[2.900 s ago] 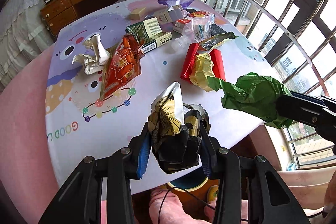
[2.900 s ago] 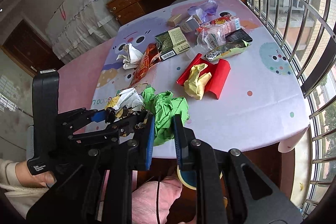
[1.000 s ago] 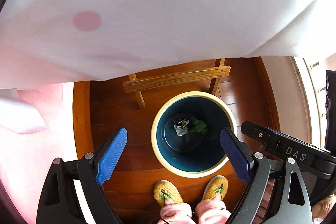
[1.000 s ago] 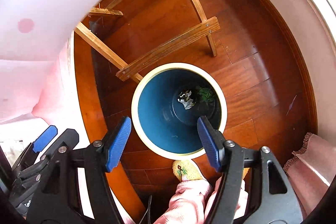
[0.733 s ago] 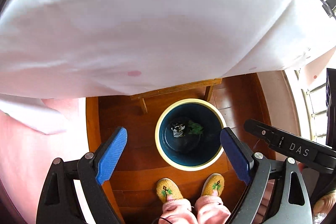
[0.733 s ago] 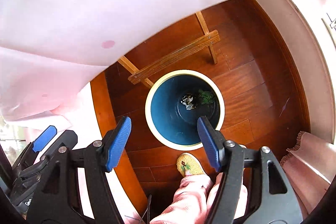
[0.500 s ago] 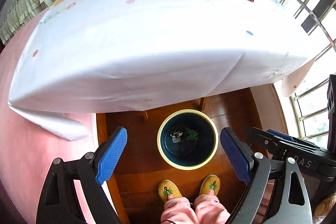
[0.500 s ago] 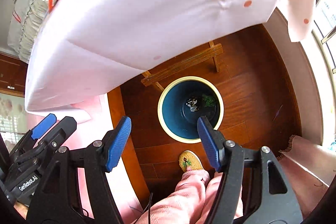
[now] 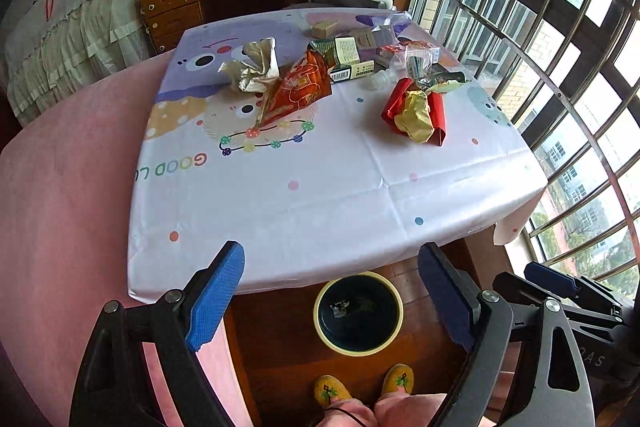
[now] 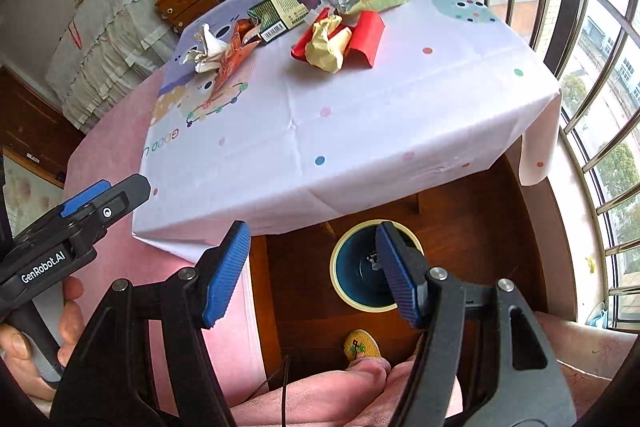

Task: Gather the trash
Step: 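Raise both tools back toward the table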

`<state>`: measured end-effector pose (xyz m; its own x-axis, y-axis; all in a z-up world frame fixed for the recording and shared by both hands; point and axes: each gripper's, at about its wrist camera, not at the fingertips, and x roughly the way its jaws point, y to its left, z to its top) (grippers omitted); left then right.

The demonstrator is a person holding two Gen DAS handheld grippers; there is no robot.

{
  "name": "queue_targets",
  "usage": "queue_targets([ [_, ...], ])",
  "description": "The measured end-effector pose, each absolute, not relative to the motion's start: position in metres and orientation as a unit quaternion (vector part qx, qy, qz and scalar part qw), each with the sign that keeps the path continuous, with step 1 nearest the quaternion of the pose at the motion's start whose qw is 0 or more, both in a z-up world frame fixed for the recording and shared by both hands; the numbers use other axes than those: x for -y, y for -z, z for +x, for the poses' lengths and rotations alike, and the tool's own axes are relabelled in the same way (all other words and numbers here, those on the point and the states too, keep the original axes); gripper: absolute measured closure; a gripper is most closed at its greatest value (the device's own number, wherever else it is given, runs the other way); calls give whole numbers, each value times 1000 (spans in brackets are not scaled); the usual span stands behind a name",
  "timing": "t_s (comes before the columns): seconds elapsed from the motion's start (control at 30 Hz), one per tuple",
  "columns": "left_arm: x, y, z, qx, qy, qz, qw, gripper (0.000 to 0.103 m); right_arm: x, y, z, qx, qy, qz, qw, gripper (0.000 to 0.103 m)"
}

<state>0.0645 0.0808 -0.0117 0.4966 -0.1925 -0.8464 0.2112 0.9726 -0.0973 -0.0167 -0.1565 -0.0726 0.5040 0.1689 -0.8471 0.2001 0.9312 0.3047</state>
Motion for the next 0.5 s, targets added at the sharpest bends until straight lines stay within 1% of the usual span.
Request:
queue_targets([
  [0.07,-81,1,70,-484,124,5,866,19,155,51,-11,-476,23,168,863,40],
  [0.2,-74,-8,84,-477,131,10,869,20,159,20,9,-459,35,158,874,41],
  [0.23,-72,-9,89,-478,129,11,869,20,160,17,17,-458,31,157,874,43],
  [0.3,-69,-9,99,-481,124,8,868,21,163,16,35,-458,27,149,876,46],
  [0.43,-57,2,127,-486,115,14,866,34,167,28,75,-464,16,130,876,50],
  [0.5,-53,4,138,-483,106,19,869,35,169,42,102,-471,6,118,874,52],
])
